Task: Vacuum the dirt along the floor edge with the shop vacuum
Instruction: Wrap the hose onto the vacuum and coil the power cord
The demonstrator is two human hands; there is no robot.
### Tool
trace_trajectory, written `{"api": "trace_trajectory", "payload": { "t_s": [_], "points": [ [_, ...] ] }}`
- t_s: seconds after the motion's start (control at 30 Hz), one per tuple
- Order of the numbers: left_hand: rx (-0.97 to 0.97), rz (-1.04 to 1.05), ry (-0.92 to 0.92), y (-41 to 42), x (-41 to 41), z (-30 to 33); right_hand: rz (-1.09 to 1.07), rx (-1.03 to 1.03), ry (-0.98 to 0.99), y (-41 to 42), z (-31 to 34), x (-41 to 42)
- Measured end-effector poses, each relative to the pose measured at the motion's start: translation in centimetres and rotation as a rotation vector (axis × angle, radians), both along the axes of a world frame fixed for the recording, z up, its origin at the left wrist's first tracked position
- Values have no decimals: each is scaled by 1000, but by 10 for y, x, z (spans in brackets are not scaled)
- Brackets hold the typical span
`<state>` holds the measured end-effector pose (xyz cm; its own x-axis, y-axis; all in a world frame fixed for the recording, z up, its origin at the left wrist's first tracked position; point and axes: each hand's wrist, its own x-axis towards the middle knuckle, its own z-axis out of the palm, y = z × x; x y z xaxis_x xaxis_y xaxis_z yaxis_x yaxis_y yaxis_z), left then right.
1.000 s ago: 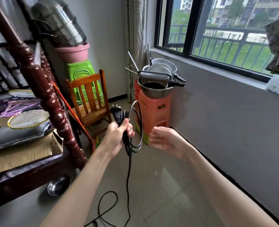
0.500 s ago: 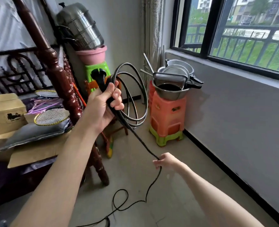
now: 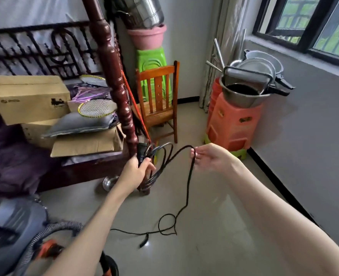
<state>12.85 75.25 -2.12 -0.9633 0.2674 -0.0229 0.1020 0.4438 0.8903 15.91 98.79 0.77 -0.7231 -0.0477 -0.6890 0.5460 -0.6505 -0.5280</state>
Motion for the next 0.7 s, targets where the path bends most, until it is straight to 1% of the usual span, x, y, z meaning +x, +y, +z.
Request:
{"api": "trace_trajectory", "payload": {
  "t_s": [0.1,0.2,0.27,0.33,0.4,0.5,0.57,0.63,0.7],
  "points": [
    [97,16,-166,2,23,-24,-152,-206,80,-44,28,-11],
    [303,-48,-323,9,49,-22,-255,-350,123,-70,45,-22],
    [456,-69,-371,11,56,-17,-228,-322,154,-81,48,-28],
    [606,-52,-393,8,55,-12,-152,-278,189,-89,47,-27],
    [690,-4,-373,1,49,-8,-44,-192,233,-88,42,-21],
    [710,96,-285,-14,40,7,132,-34,302,-77,25,1],
    [811,135,-281,-24,35,26,251,105,314,-73,2,18],
    [910,142,-303,-34,32,50,438,306,299,-77,-33,32],
    [934,130,-303,-44,33,72,708,519,308,-94,-64,40]
  ]
}}
